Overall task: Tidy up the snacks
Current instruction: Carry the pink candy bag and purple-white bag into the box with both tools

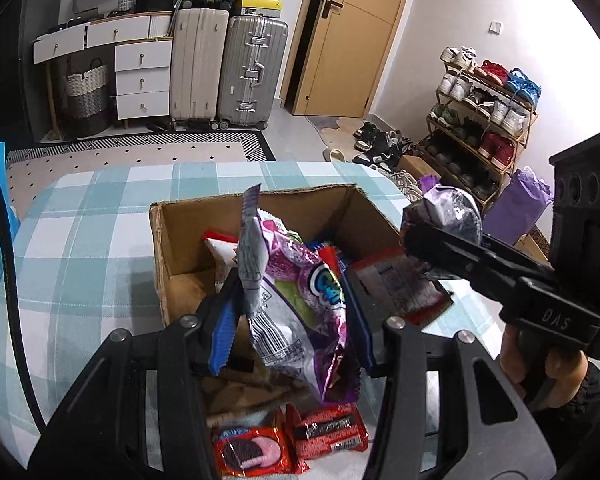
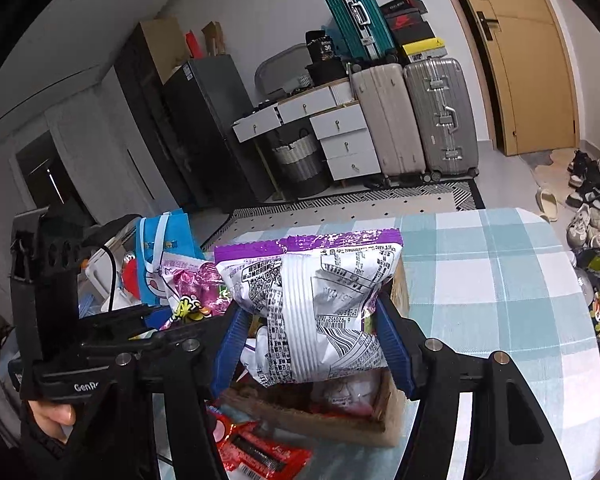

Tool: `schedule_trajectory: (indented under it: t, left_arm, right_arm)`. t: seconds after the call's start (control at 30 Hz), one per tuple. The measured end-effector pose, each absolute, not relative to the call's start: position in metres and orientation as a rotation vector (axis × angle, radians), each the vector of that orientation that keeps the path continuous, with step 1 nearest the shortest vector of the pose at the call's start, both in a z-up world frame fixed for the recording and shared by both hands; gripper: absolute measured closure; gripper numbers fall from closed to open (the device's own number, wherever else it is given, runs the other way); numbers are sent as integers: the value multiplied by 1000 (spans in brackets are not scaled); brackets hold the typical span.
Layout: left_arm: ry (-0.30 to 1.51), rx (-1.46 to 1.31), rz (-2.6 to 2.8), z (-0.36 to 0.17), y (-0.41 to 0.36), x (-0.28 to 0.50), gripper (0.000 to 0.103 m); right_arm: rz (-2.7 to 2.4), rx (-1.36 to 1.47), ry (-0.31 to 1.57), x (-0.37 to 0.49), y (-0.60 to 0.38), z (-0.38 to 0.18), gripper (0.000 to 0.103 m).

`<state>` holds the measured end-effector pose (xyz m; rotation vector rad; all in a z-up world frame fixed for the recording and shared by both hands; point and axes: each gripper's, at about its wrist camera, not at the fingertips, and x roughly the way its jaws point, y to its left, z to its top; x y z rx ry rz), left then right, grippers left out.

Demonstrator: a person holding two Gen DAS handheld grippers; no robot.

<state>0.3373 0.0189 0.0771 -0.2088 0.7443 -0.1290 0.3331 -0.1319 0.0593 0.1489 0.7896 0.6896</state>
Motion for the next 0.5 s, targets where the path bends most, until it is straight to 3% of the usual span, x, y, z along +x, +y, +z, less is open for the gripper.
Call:
schedule_trajectory:
  t: [0.5]
  left_arm:
    - [754, -208, -126, 58, 26, 359, 57]
  right_arm:
    - [675, 110, 784, 353, -120, 60, 40]
